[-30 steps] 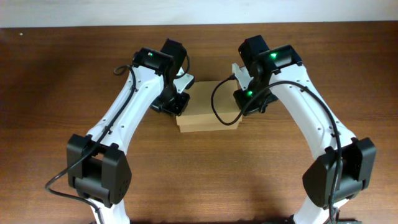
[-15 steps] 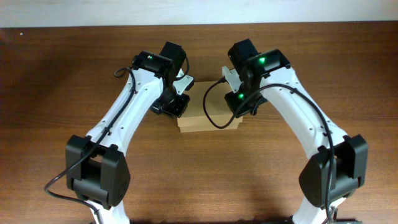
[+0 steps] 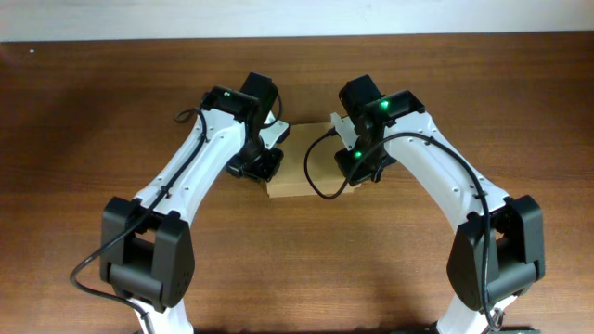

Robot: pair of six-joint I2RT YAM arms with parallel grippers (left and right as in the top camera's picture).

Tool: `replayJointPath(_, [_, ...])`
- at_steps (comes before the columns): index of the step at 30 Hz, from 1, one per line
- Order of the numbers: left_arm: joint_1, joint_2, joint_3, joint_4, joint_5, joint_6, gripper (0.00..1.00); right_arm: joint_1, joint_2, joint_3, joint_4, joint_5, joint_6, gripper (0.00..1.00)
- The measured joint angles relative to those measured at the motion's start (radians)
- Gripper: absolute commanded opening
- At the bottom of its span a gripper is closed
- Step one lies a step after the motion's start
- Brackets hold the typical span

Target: Pack container

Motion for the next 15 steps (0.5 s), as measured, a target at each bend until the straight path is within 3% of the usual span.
replayJointPath(8, [0.000,0.000,0.006,0.002,-0.024,-0.026,0.07,0.000,0.008,0.034,-0.023,-0.013,0.000,0.04])
replayJointPath(11, [0.001,0.000,0.078,-0.005,-0.074,-0.049,0.08,0.000,0.033,0.135,-0.092,-0.023,-0.002,0.04])
replayJointPath(15, [0.029,-0.001,0.277,-0.031,-0.154,-0.084,0.16,-0.013,0.046,0.374,-0.190,-0.008,0.003,0.04])
